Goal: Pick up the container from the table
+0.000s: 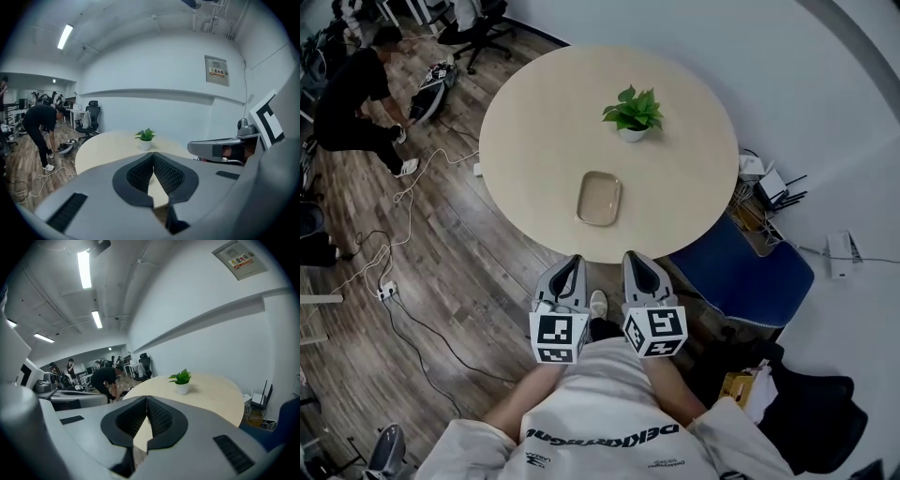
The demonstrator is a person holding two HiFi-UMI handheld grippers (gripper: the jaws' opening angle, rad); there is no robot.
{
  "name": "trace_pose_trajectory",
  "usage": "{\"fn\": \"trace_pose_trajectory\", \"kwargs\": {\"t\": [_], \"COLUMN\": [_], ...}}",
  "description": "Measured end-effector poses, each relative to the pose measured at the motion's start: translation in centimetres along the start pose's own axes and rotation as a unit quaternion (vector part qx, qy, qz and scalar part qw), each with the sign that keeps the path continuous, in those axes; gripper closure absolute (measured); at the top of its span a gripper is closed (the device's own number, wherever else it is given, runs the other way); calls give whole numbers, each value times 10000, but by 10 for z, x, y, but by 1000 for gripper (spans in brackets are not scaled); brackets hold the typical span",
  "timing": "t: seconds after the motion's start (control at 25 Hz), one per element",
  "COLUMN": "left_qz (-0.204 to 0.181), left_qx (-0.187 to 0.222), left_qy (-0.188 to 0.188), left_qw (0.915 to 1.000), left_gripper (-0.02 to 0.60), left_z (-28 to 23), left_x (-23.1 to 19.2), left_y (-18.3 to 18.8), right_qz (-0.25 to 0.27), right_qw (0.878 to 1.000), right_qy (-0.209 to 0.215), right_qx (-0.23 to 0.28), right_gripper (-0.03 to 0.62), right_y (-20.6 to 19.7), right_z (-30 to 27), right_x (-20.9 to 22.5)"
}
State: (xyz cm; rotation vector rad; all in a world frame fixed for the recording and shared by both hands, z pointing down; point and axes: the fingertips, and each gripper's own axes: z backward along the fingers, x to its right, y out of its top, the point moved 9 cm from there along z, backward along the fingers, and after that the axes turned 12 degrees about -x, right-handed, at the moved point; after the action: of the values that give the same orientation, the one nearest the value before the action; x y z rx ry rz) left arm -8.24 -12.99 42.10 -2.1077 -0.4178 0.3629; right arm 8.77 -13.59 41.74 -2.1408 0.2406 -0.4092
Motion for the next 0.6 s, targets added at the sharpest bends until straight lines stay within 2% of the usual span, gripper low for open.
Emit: {"fn": "trace_pose_trajectory", "kwargs": {"t": [0.28, 0.6], "left_qz": [248, 467], "left_qx": [-403, -845], "left_qy": [27, 26], "left_qw": [9989, 9953], "left_gripper": [565, 563], "left_z": [-54, -116], "left_x": [-21, -48], "left_y": [-1, -11], "right_qz": [-151, -545], "right_qw": [9985, 9940], "right_qy": [121, 50], "right_qx": [-508, -949], "right_gripper": [560, 559], "right_y": [-5, -21], "right_z": [-56, -113], "right_x": [27, 56]}}
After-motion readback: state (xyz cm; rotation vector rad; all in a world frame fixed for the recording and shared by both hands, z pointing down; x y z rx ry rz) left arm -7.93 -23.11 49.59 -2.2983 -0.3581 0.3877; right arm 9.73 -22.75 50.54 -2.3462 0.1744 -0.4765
